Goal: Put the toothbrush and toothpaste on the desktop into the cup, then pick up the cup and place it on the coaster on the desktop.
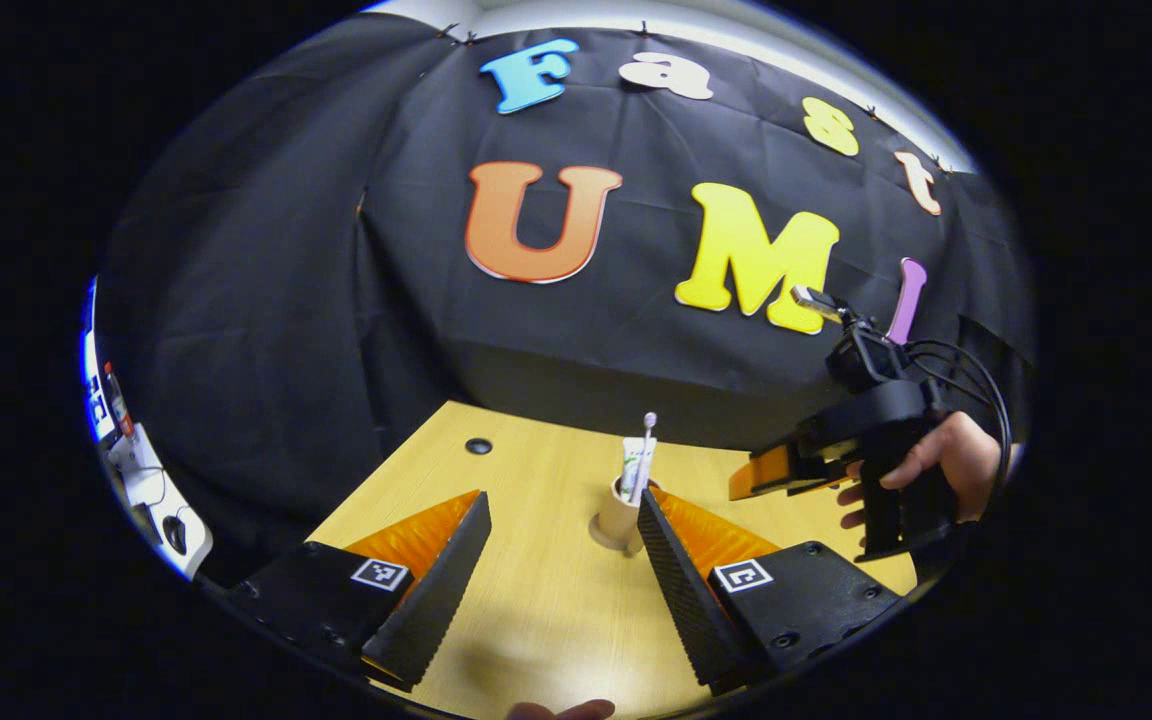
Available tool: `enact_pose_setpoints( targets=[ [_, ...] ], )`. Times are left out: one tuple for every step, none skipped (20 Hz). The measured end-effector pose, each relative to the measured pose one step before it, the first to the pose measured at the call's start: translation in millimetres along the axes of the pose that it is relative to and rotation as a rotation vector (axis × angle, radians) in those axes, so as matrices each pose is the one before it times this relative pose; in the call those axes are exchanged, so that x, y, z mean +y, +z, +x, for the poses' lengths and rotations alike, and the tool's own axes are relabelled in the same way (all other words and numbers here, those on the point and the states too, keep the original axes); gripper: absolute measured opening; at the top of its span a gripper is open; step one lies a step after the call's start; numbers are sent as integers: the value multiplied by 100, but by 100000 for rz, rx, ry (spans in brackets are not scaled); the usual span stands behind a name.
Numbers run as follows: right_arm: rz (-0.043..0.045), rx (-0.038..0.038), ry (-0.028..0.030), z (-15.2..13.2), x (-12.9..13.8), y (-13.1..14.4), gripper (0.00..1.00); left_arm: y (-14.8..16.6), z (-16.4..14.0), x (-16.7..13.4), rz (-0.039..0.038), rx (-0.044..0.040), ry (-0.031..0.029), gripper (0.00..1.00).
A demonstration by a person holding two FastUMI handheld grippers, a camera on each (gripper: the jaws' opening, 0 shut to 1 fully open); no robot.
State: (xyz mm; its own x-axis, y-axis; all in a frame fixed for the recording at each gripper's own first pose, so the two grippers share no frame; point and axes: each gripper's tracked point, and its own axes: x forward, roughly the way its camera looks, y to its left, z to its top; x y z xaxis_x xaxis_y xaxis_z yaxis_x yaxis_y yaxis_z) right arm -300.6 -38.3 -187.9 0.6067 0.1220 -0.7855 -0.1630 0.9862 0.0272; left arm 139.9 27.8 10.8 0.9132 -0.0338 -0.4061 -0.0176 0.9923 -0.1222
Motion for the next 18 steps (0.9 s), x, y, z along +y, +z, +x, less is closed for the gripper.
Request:
enact_pose_setpoints(
  targets=[
    [217,-5642,-1076,-2216,-1487,556,95,1090,115,-1359,1434,-2231,-1971,95],
    [188,-5958,-984,-1565,-1011,643,95,1080,115,-1356,590,-1566,-2387,95],
    [122,-5785,-451,-1754,-986,655,95,865,104,-1259,213,-1194,-2389,95],
    [-655,-5855,-1297,-1590,-828,559,95,822,-77,-1034,745,-1180,-1397,95],
    [-109,-6587,-1166,-1891,-887,998,95,852,96,-808,880,-1440,-848,95],
    [-16,-6487,-1174,-1565,-673,1108,95,795,-40,-856,689,-1435,-993,95],
    [671,-6974,-619,-1408,-342,1217,95,782,-122,-821,370,-1431,-900,94],
    [767,-6102,-647,-1141,-86,1022,95,745,-261,-887,-190,-889,-1032,95],
    [571,-4992,234,-1387,-139,880,95,762,-248,-746,-245,-1044,-827,95],
    [590,-4732,137,-1076,-35,488,95,809,-410,-675,-165,-1633,-442,95],
    [587,-4546,39,-991,-259,756,95,951,-454,-643,-21,-1974,-511,95],
    [201,-4766,88,-1266,-342,853,94,849,-356,-470,118,-1958,-208,95],
    [-364,-4413,-264,-1080,-306,782,95,787,-456,-376,544,-2314,106,95],
    [-1013,-3680,-807,-863,-152,800,94,584,-206,-138,1060,-2175,558,94],
    [-440,-2985,-571,-589,-141,678,95,389,-174,-60,1113,-1897,567,94],
    [-520,-2173,-9,-59,109,-245,95,311,-71,-42,823,-1110,512,94],
    [229,-1712,776,-155,268,86,95,-178,9,-289,358,-411,-252,94],
    [-21,-397,-600,403,98,-253,95,-199,24,-170,-377,184,-152,94]
  ],
)
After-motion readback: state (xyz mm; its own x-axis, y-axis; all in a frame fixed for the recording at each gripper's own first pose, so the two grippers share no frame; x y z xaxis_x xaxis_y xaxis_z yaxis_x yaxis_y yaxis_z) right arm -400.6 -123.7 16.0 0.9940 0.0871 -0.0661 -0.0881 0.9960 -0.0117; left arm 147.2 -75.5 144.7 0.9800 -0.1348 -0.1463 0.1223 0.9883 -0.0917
